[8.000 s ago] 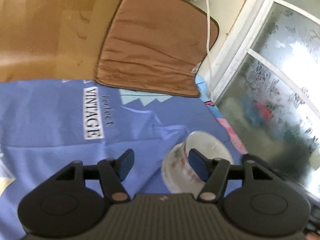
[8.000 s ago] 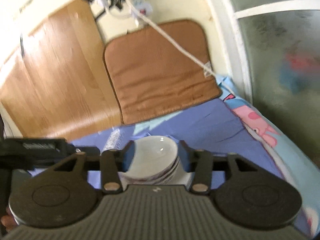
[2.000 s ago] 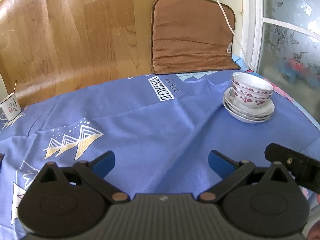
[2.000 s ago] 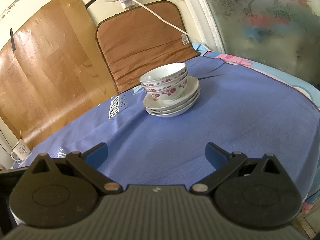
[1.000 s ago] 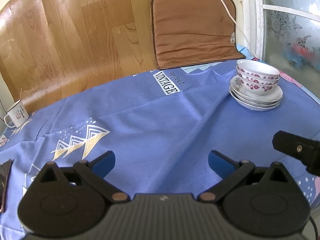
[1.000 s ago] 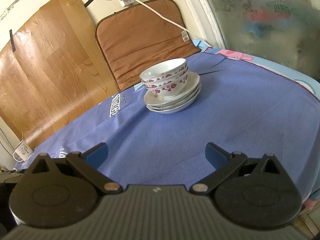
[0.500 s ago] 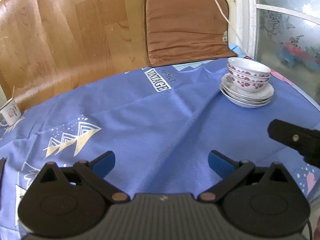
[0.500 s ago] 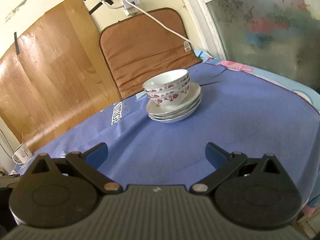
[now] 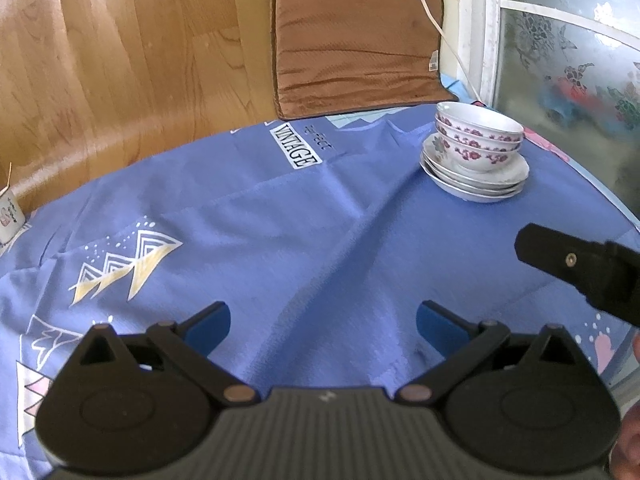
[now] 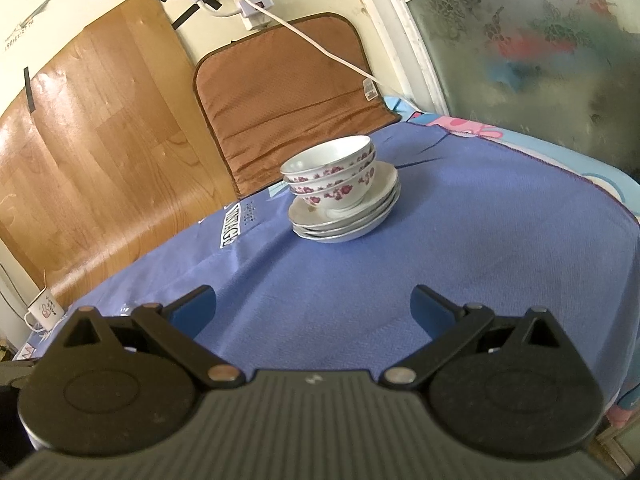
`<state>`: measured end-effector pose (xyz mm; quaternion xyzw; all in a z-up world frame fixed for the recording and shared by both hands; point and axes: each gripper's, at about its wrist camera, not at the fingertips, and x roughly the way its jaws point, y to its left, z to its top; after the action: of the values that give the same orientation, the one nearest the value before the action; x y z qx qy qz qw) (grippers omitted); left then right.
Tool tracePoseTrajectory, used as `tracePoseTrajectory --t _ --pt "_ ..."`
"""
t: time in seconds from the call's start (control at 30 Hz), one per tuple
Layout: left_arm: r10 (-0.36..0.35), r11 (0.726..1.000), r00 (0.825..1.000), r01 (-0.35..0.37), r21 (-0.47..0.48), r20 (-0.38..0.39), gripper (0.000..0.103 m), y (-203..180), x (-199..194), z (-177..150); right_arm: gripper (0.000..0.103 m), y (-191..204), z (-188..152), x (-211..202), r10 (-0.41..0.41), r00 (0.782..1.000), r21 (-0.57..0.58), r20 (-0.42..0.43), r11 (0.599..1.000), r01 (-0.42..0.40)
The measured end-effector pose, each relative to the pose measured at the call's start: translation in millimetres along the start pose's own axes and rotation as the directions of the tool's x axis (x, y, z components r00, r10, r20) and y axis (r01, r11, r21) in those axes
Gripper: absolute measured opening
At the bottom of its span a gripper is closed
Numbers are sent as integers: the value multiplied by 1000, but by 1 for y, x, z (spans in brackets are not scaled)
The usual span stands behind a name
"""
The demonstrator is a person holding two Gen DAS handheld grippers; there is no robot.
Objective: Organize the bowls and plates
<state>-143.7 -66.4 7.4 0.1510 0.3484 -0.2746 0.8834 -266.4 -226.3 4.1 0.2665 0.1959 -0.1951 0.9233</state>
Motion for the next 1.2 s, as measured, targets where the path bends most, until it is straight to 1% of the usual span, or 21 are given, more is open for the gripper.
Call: tracePoseTrajectory --t 0.6,1.2 --pt "-10 1000 1000 9 -12 -20 103 1 -1 -1 103 -1 0 0 0 1000 2 8 1000 0" --pt "-26 1000 999 26 -1 -24 103 -2 -3 -2 103 1 2 -3 3 1000 2 30 1000 -3"
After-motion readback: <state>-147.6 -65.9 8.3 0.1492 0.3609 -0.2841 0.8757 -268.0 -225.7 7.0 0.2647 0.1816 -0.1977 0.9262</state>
